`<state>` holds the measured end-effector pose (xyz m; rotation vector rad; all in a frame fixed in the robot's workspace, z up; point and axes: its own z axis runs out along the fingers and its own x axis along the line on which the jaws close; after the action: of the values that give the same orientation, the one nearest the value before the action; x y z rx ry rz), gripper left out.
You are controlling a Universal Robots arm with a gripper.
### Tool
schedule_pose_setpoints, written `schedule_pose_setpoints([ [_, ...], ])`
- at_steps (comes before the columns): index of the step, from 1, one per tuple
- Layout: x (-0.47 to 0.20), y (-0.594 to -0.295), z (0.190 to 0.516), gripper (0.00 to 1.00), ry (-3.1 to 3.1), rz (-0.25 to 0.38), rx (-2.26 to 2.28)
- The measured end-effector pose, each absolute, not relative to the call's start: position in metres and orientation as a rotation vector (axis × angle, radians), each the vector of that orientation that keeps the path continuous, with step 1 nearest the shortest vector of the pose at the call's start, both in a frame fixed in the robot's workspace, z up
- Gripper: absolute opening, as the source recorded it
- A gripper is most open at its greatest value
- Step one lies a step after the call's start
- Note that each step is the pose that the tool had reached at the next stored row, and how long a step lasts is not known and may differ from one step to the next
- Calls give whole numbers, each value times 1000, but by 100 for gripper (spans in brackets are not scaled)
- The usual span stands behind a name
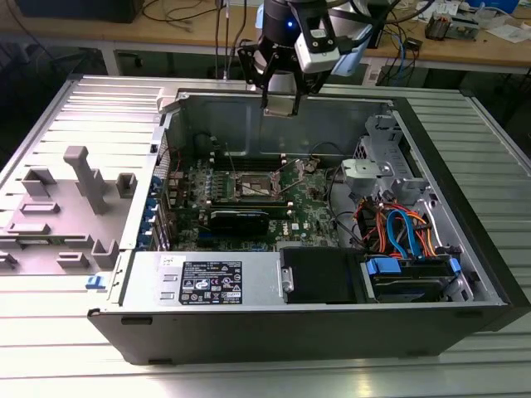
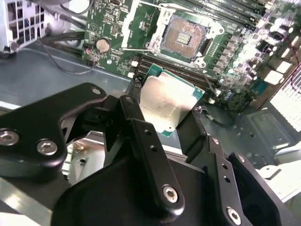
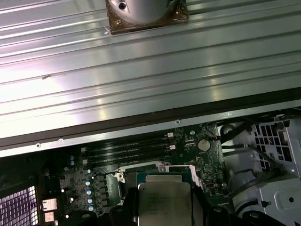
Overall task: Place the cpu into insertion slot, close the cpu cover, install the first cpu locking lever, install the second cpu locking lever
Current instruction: 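Place the cpu into insertion slot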
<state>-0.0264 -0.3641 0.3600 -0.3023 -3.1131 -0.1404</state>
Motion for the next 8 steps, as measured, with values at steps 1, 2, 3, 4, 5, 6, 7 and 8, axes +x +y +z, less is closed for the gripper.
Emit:
schedule_pose_setpoints([
  [1, -26, -364, 360, 55, -3112, -141, -317],
  [2, -26, -364, 359, 55, -3111, -141, -325],
  [3, -27, -365, 359, 55, -3111, -141, -332],
  [4, -27, -365, 359, 55, -3111, -141, -335],
  [5, -26, -365, 359, 55, -3110, -141, -339],
  [6, -26, -365, 359, 55, -3110, -141, -340],
  [7, -26, -365, 359, 55, -3110, -141, -340],
  [8, -26, -365, 359, 55, -3110, -141, -340],
])
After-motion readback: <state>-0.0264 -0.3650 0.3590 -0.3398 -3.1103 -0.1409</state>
